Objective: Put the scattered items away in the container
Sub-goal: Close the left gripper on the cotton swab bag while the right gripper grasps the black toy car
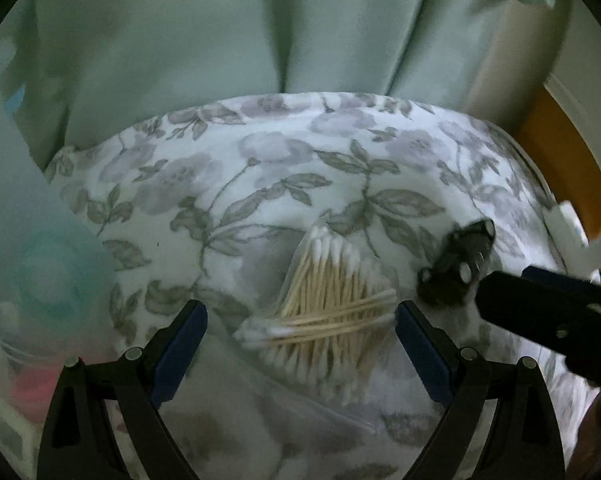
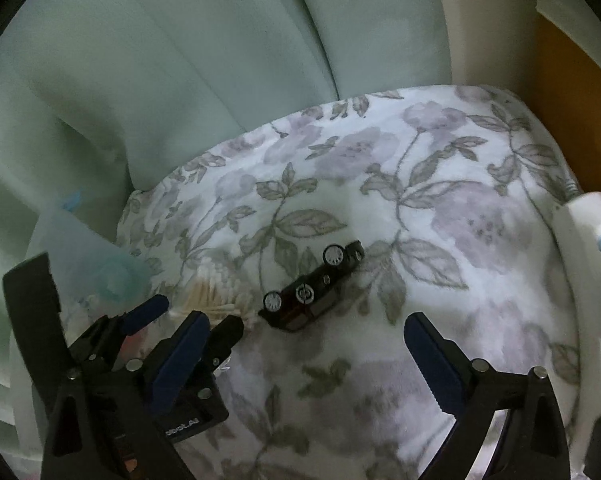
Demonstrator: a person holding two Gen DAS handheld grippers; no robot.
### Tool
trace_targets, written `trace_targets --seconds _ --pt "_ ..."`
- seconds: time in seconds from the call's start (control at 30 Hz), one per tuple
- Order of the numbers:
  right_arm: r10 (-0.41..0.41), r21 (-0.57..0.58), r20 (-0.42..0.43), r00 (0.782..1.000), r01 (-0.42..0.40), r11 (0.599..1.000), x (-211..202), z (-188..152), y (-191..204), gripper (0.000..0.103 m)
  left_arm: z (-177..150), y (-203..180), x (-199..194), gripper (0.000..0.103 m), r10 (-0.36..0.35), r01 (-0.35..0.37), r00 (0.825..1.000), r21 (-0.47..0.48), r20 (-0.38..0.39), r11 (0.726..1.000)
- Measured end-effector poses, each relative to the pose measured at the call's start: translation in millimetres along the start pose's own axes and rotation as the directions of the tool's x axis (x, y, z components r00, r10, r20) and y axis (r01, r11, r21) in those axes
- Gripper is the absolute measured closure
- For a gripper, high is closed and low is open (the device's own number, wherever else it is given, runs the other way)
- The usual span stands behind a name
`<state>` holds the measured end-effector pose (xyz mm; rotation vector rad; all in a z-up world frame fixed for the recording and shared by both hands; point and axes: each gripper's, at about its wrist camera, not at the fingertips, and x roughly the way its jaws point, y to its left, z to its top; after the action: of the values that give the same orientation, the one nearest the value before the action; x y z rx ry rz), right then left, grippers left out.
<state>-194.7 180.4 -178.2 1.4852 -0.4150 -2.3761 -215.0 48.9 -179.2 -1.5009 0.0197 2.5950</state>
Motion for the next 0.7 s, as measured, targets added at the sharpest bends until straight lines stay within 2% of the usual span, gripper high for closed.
trace_targets --seconds 0.23,0.4,0.5,0.57,0.63,0.7 --pt "-0.044 0.01 -0.025 0.999 0.045 0.999 20.3 6.9 1.2 0.017 3.4 15.4 3.0 0.008 0.027 -0.026 1.0 -0.073 0.013 0.997" --pt "-0.071 0.01 -0.009 0.997 0.071 0.997 25.5 9.5 3.9 0.025 7.9 23.2 12.9 0.008 -0.007 0.005 1.0 -0.115 -0.01 0.993" --pt "-0.084 0.013 0.001 0.996 0.084 0.996 26.5 10.0 4.9 0.036 9.3 22.3 14.3 0.009 -0.003 0.003 1.0 -0.107 -0.004 0.994" --pt "-0.083 0.017 0.007 0.997 0.082 0.996 25.9 9.6 4.9 0.046 9.5 21.9 12.1 0.014 -0.003 0.004 1.0 -0.107 0.008 0.994" --pt "-0.069 0.018 0.008 0.998 0.069 0.997 25.3 8.0 5.6 0.054 9.6 21.4 9.3 0.03 -0.004 0.006 1.0 -0.108 0.019 0.994" --pt "-0.07 0.015 0.011 0.997 0.07 0.997 24.4 5.9 6.8 0.054 10.1 20.4 6.1 0.045 -0.004 0.007 1.0 -0.105 0.03 0.994"
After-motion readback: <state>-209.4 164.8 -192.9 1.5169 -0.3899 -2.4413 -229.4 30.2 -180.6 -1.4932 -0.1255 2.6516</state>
